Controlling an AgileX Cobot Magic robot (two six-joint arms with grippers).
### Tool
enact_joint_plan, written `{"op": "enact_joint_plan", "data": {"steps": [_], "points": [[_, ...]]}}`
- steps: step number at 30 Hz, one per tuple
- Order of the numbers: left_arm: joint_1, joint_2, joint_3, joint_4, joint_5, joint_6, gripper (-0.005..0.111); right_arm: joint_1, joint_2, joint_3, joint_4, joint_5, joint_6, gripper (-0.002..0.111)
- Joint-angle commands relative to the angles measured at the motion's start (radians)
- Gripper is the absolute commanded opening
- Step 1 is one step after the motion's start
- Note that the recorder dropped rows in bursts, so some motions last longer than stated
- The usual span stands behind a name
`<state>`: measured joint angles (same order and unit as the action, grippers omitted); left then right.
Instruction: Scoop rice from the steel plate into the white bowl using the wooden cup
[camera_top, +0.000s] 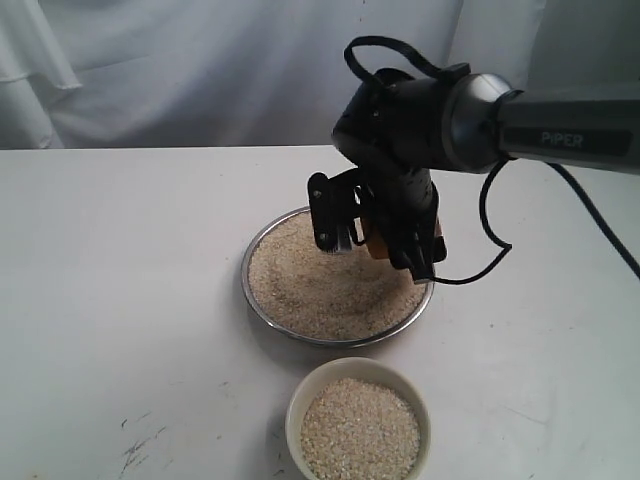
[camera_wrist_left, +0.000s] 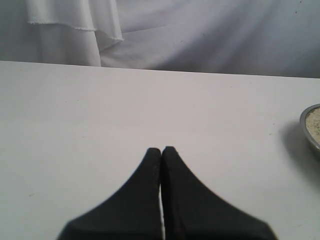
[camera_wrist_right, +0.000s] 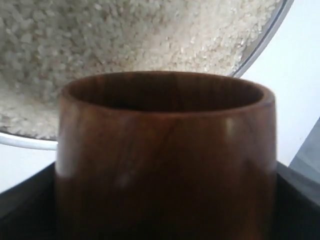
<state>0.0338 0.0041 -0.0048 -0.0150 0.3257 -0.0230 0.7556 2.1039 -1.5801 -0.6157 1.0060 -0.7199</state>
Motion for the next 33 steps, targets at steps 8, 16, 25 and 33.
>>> {"op": "enact_joint_plan", "data": {"steps": [8, 16, 25, 33], "points": [[-0.003, -0.004, 0.005, 0.001, -0.007, -0.001, 0.000, 0.000, 0.004, 0.002, -0.178, -0.011, 0.012, 0.000], [-0.003, -0.004, 0.005, 0.001, -0.007, -0.001, 0.000, 0.002, 0.004, 0.002, -0.171, 0.039, -0.015, 0.000], [-0.003, -0.004, 0.005, 0.001, -0.007, -0.001, 0.000, 0.002, 0.004, 0.002, -0.129, 0.082, -0.061, 0.000], [-0.003, -0.004, 0.005, 0.001, -0.007, -0.001, 0.000, 0.002, 0.017, 0.002, -0.107, 0.088, -0.067, 0.000]]}}
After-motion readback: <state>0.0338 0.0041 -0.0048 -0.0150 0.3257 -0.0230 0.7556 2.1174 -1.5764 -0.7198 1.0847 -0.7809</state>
